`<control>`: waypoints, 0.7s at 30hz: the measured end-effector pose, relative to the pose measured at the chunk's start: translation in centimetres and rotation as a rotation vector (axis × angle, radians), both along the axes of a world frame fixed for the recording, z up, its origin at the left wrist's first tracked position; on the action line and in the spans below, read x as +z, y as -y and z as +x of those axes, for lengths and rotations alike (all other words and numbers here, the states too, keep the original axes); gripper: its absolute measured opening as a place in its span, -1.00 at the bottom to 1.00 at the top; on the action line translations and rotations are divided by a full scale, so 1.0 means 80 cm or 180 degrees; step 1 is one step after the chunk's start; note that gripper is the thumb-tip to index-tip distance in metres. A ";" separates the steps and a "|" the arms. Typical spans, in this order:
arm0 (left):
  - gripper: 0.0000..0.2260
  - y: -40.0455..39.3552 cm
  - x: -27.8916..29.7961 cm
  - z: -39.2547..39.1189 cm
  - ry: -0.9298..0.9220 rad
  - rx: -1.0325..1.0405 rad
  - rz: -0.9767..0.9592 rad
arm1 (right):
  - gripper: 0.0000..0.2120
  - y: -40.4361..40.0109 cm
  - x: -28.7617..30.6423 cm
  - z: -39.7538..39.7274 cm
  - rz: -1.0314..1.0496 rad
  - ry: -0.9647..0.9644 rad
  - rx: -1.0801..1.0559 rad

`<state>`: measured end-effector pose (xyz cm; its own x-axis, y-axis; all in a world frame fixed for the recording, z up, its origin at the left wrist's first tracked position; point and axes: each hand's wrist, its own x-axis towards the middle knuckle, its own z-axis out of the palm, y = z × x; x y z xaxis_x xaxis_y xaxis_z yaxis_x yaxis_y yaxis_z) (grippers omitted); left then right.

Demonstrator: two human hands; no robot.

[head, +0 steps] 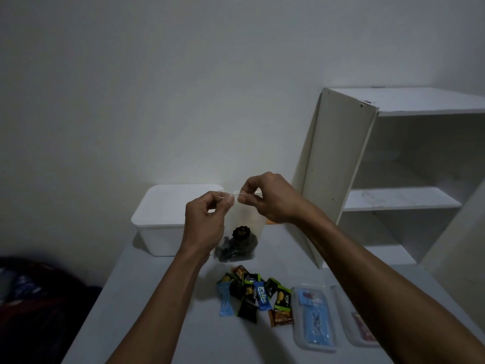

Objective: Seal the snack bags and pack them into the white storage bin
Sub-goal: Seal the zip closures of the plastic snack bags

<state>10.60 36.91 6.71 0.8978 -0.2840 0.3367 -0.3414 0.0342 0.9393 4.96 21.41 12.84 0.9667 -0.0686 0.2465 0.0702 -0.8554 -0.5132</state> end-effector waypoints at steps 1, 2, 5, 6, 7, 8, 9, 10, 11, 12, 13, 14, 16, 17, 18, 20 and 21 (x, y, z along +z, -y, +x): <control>-0.93 0.000 -0.001 0.001 -0.0015 0.0046 -0.0023 | -0.87 0.001 0.001 -0.001 0.0051 -0.0038 0.0032; -0.92 0.000 -0.001 0.002 -0.0041 0.0088 -0.0060 | -0.86 0.002 0.002 -0.001 0.0085 -0.0081 0.0053; -0.93 -0.002 -0.005 0.004 -0.0096 0.0082 -0.0100 | -0.88 0.005 0.000 -0.001 0.0068 -0.0121 -0.0012; -0.93 -0.002 -0.007 0.005 -0.0109 0.0046 -0.0102 | -0.90 0.005 -0.001 0.000 0.0071 -0.0101 -0.0058; -0.94 -0.003 -0.008 0.005 -0.0133 0.0004 -0.0109 | -0.91 0.005 -0.003 0.001 0.0081 -0.0085 -0.0089; -0.95 -0.004 -0.008 0.005 -0.0164 -0.0046 -0.0121 | -0.91 0.004 -0.004 0.001 0.0076 -0.0088 -0.0090; -0.97 -0.004 -0.009 0.005 -0.0197 -0.0102 -0.0128 | -0.90 0.004 -0.005 0.002 0.0051 -0.0113 -0.0061; -0.98 -0.005 -0.010 0.006 -0.0221 -0.0144 -0.0120 | -0.89 0.004 -0.006 0.003 0.0019 -0.0151 -0.0018; -0.98 -0.006 -0.011 0.007 -0.0236 -0.0151 -0.0103 | -0.88 0.005 -0.006 0.003 0.0007 -0.0185 0.0024; -0.99 -0.006 -0.012 0.008 -0.0250 -0.0123 -0.0096 | -0.87 0.005 -0.006 0.003 0.0026 -0.0213 0.0046; -0.99 -0.007 -0.013 0.009 -0.0277 -0.0079 -0.0114 | -0.86 0.007 -0.006 0.004 0.0061 -0.0226 0.0049; -0.99 -0.007 -0.014 0.011 -0.0317 -0.0038 -0.0152 | -0.86 0.008 -0.005 0.004 0.0076 -0.0224 0.0039; -0.98 -0.007 -0.015 0.012 -0.0361 0.0014 -0.0191 | -0.87 0.009 -0.007 0.004 0.0045 -0.0201 0.0006; -0.97 -0.007 -0.015 0.012 -0.0358 0.0031 -0.0180 | -0.88 0.009 -0.009 0.004 0.0048 -0.0181 -0.0017; -0.97 -0.006 -0.015 0.011 -0.0366 0.0045 -0.0179 | -0.89 0.008 -0.011 0.004 0.0067 -0.0155 -0.0035; -0.98 -0.006 -0.015 0.012 -0.0402 0.0067 -0.0225 | -0.90 0.008 -0.014 0.005 0.0090 -0.0103 -0.0044; -0.99 -0.007 -0.014 0.013 -0.0408 0.0084 -0.0242 | -0.89 0.008 -0.013 0.005 0.0097 -0.0100 -0.0041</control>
<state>11.66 37.49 5.59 0.9416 -0.2378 0.2386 -0.2207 0.0997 0.9702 5.36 20.73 11.77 0.9729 -0.0882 0.2136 0.0426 -0.8400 -0.5409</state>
